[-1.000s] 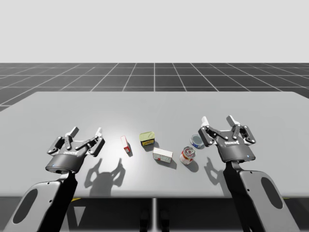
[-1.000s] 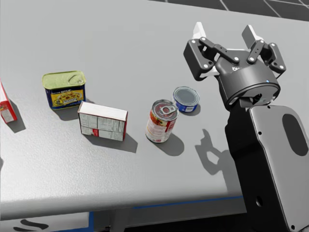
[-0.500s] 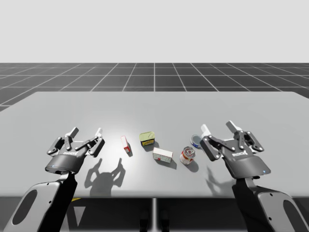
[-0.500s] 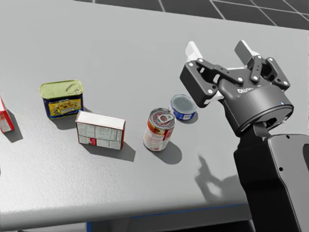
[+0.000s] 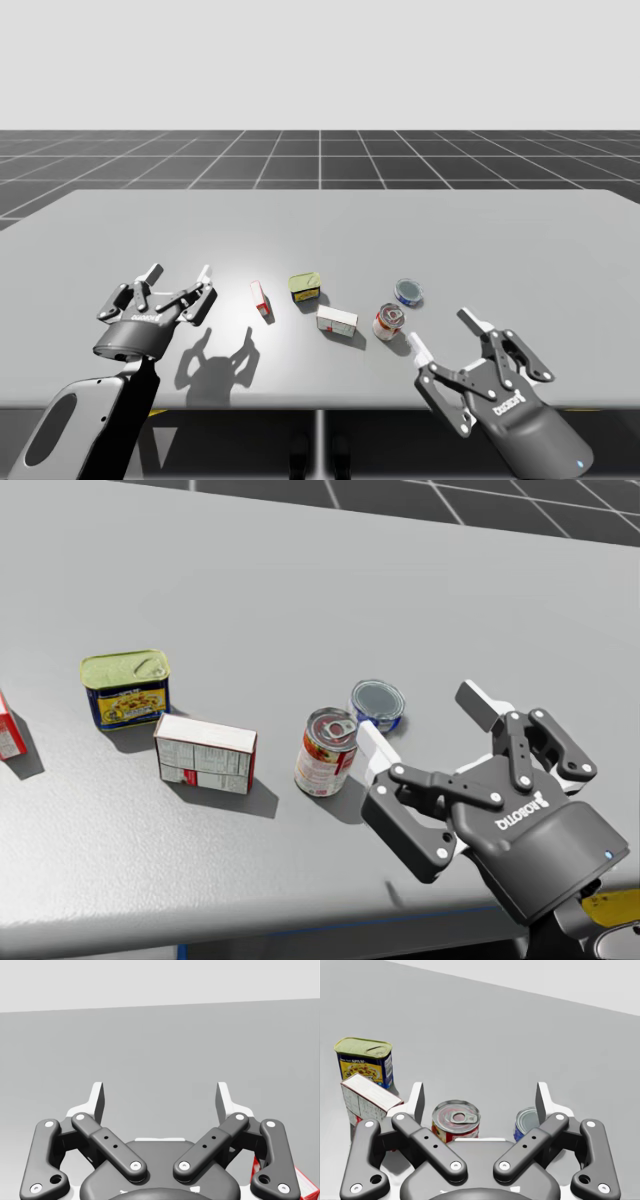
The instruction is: Pick up the tomato soup can and lift it.
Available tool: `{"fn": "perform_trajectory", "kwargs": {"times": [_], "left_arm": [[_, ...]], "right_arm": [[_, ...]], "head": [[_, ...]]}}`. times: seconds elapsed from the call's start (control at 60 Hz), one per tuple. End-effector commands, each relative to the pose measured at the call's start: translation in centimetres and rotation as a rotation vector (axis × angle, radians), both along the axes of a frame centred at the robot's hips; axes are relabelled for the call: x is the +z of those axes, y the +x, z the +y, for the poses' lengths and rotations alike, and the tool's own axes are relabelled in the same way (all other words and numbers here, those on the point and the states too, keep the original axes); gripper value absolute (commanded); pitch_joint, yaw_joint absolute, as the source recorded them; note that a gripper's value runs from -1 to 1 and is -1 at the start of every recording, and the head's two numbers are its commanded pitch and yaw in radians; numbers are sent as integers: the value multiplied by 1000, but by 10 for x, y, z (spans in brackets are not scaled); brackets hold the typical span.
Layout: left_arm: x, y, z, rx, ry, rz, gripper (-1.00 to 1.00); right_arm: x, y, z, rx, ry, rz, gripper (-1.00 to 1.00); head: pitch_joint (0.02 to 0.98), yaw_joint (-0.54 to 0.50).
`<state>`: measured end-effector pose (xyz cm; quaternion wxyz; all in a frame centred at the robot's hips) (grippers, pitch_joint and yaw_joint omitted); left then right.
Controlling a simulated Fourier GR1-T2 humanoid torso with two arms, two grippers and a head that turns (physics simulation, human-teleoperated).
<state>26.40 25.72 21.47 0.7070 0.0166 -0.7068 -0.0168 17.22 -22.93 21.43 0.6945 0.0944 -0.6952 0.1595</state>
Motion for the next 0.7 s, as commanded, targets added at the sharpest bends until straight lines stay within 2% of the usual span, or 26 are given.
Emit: {"fn": "perform_trajectory", "kwargs": {"times": [0.017,0.133,0.25,0.4,0.583,0.7], "left_arm": [[0,0,-1,0,2,0,-1000],[-1,0,-1,-2,5,-2,-1000],[-1,0,-1,-2,7,-3,-1000],[-1,0,-2,-2,8,-3,-1000],[-2,0,-2,-4,10,-4,-1000],[-1,0,-2,-3,9,-4,-1000]], "right_arm": [[-27,-18,9,53,-20,36,-1000],[-41,-20,14,58,-14,64,-1000],[-54,-14,18,43,-25,82,-1000],[-75,2,25,1,-71,90,-1000],[-86,21,31,-21,-51,124,-1000],[-89,33,34,-32,-50,137,-1000]], "head": [[856,-266],[857,-264],[857,-263],[856,-256],[856,-253],[855,-251]]}}
